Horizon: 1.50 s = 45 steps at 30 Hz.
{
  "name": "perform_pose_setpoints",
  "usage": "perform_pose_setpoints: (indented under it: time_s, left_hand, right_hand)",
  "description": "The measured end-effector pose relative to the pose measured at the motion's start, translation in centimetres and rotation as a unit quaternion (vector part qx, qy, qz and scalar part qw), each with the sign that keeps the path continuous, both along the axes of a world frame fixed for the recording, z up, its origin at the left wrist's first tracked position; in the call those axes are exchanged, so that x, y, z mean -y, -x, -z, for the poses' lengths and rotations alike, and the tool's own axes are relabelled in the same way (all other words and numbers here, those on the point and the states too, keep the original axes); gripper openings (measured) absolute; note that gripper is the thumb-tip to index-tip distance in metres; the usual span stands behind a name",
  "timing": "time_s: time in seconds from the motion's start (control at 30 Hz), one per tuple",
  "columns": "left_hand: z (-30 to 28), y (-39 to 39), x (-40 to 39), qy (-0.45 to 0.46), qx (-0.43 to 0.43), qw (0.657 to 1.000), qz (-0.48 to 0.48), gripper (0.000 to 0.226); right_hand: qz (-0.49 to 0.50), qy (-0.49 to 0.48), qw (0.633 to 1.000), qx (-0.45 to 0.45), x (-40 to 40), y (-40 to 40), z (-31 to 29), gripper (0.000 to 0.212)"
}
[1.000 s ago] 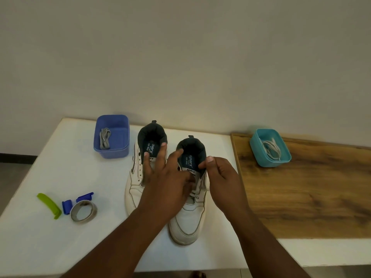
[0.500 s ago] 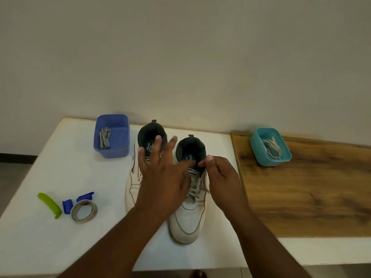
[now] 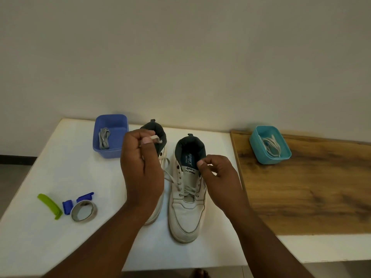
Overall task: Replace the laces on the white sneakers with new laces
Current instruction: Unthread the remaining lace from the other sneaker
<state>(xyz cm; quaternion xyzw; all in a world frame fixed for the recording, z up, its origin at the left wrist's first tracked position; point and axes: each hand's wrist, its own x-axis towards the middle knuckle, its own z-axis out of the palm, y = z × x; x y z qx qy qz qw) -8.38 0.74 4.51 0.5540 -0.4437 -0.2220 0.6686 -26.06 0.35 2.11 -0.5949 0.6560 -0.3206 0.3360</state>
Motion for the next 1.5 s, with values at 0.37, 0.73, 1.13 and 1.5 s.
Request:
perform_pose_setpoints:
  time_s: [0.37, 0.73, 1.13, 1.5]
  left_hand:
    - [-0.6, -1.4, 0.6, -0.005, -0.052, 0.994, -0.097, 0.052]
    - [0.4, -1.4, 0.4, -0.068, 0.202, 0.977, -0.017, 0.039]
    - [2.7, 0.3, -0.2, -0.226, 0.471, 0.846, 0.101, 0.017]
    - [3.0, 0.0, -0.1, -0.226, 0.458, 0.853, 0.105, 0.012]
  right_hand:
    - [-0.08, 0.031, 0.98, -0.177, -0.6, -0.7, -0.9, 0.033]
    - [-0.177, 0.03, 0.94, -0.291, -1.0, -1.2, -0.5, 0.012]
    - [-0.003, 0.083, 0.961, -0.265, -1.0, 0.1, -0.9, 0.018]
    - [0.003, 0.117, 0.96, -0.254, -0.6, 0.4, -0.7, 0.014]
